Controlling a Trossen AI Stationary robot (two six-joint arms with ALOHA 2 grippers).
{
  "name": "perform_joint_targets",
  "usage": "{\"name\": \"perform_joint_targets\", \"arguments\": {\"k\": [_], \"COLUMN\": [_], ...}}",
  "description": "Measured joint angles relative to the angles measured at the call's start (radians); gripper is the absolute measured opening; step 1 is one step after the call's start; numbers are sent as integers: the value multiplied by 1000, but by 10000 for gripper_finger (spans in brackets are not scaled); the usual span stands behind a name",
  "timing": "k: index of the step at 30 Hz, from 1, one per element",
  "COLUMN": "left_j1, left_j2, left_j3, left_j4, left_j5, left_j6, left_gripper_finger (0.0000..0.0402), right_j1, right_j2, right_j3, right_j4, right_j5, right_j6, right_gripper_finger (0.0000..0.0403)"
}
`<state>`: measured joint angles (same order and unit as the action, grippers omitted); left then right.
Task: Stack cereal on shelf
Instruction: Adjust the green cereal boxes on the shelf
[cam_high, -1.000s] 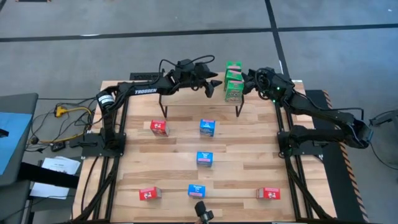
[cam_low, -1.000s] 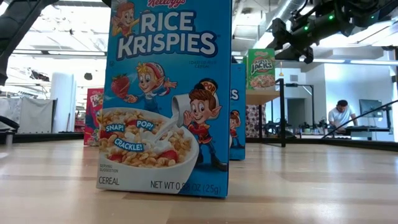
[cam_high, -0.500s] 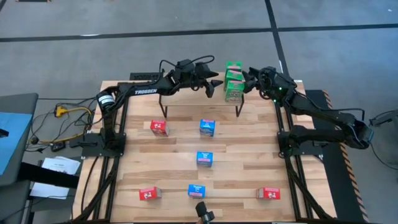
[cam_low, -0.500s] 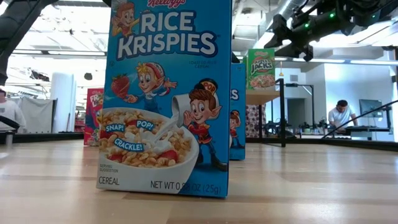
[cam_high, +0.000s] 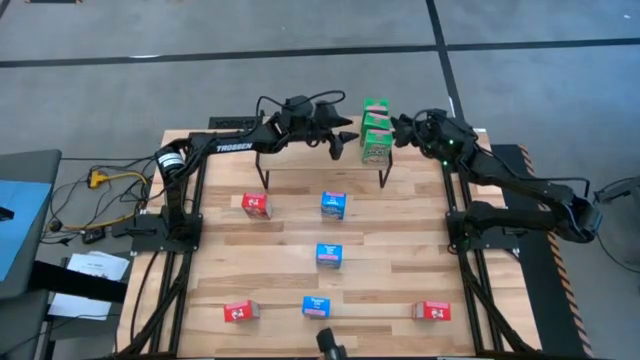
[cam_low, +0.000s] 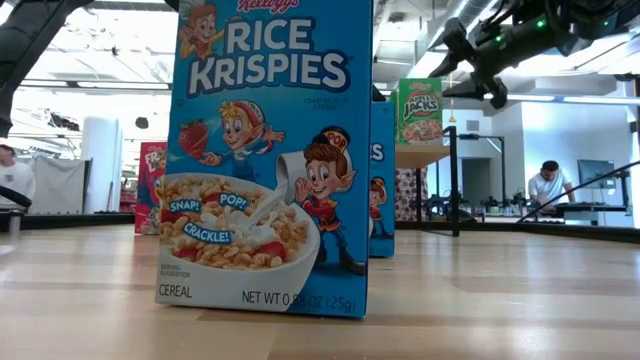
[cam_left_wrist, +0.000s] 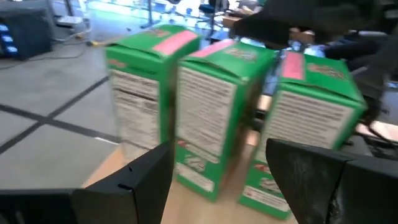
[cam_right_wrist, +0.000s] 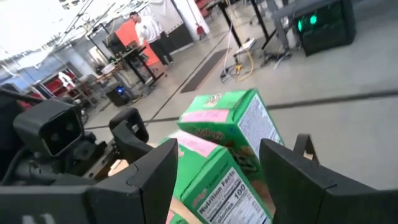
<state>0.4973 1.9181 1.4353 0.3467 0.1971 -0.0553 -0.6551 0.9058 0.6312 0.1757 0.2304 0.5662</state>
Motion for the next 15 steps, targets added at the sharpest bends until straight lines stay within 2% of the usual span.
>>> {"name": "perform_joint_targets", "arguments": {"k": [5, 10, 15], "left_j1": [-1, 0, 0], "left_j2": [-8, -44, -101], "left_j3": [0, 0, 0], "left_j4": [-4, -40, -92], "left_j5": [68, 83, 78], "left_j6": [-9, 16, 72], "left_gripper_finger": [242, 242, 242], "right_j1": [-31, -62, -68], "right_j2": [0, 0, 0], "right_j3": [0, 0, 0], "right_j4": [-17, -18, -18], "right_j5": [-59, -119, -131], "right_j6": [63, 101, 116], "right_gripper_finger": [250, 250, 250]}}
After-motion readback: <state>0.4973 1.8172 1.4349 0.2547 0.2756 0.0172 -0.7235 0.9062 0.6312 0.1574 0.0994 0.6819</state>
